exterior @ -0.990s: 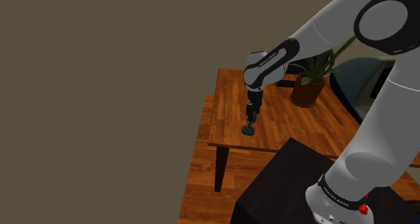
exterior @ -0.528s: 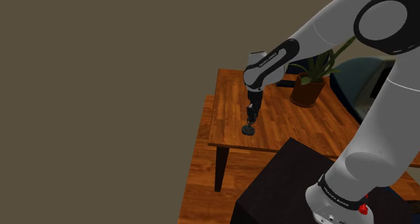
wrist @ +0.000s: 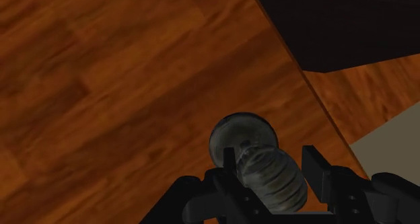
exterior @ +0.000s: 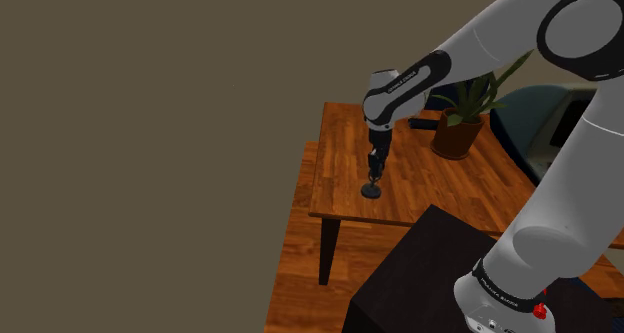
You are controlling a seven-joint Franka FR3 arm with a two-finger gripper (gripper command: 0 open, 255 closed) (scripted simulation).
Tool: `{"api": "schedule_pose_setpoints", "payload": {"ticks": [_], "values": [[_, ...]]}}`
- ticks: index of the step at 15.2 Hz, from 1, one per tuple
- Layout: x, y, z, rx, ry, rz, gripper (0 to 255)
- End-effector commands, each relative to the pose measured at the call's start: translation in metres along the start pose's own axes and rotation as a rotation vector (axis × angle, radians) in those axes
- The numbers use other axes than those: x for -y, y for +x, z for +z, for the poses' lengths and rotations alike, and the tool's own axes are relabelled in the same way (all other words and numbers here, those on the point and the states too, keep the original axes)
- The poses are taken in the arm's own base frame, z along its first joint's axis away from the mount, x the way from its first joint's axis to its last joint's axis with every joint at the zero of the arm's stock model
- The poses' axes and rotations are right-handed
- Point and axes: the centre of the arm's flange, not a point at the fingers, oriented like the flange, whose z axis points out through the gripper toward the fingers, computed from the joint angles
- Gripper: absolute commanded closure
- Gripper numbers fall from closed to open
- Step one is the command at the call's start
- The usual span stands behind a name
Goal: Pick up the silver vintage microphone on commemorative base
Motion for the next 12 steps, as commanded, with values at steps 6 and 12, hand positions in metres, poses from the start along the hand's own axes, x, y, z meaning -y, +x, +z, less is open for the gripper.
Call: {"api": "schedule_pose_setpoints", "payload": {"ticks": [6, 12], "values": [[0.005, -0.007, -0.035, 0.0, 0.0, 0.0, 255], [0.007, -0.012, -0.057, 0.0, 0.0, 0.0, 255]]}}
